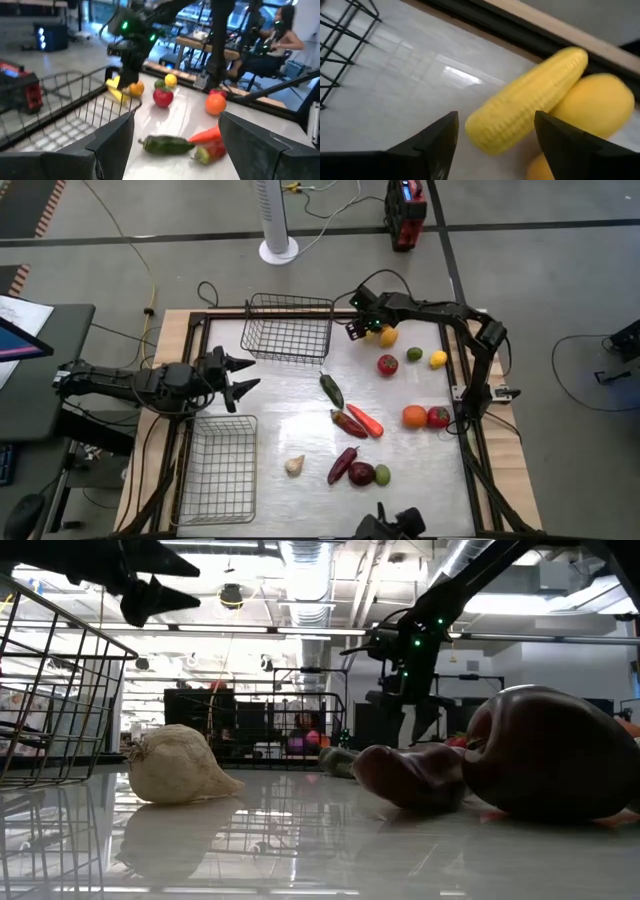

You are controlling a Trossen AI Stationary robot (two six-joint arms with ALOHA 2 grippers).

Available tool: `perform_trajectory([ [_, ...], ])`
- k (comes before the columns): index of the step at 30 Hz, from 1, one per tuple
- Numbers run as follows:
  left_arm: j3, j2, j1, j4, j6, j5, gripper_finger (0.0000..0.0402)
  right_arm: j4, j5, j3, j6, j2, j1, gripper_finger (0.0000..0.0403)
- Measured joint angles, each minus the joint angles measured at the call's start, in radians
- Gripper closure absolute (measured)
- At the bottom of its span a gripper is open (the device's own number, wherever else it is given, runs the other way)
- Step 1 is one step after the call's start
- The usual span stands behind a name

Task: Sort produce into baskets
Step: Put the yellow corn into the black wire basket

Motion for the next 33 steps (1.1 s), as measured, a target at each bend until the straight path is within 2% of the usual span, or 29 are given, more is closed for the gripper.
perform_trajectory([
  [5, 0.024, 0.000, 0.000, -0.008, 0.054, 0.052, 0.0123, -0.046, 0.015, 0.000, 0.135, 0.000, 0.015, 0.0057],
  [8, 0.035, 0.000, 0.000, -0.012, 0.095, 0.075, 0.0123, -0.044, 0.075, 0.000, 0.198, 0.000, 0.044, 0.0045],
  [11, 0.041, 0.000, 0.000, -0.013, 0.133, 0.076, 0.0123, -0.015, 0.138, 0.000, 0.245, 0.000, 0.072, 0.0044],
  [17, 0.041, 0.000, 0.000, -0.014, 0.191, 0.089, 0.0123, 0.045, 0.155, 0.001, 0.340, 0.015, 0.091, 0.0057],
  [25, 0.041, 0.000, 0.000, -0.035, 0.251, 0.101, 0.0123, 0.046, 0.263, -0.003, 0.452, 0.074, 0.109, 0.0068],
  [33, 0.041, 0.000, 0.002, -0.074, 0.304, 0.111, 0.0123, 0.030, 0.273, -0.003, 0.489, 0.122, 0.111, 0.0068],
])
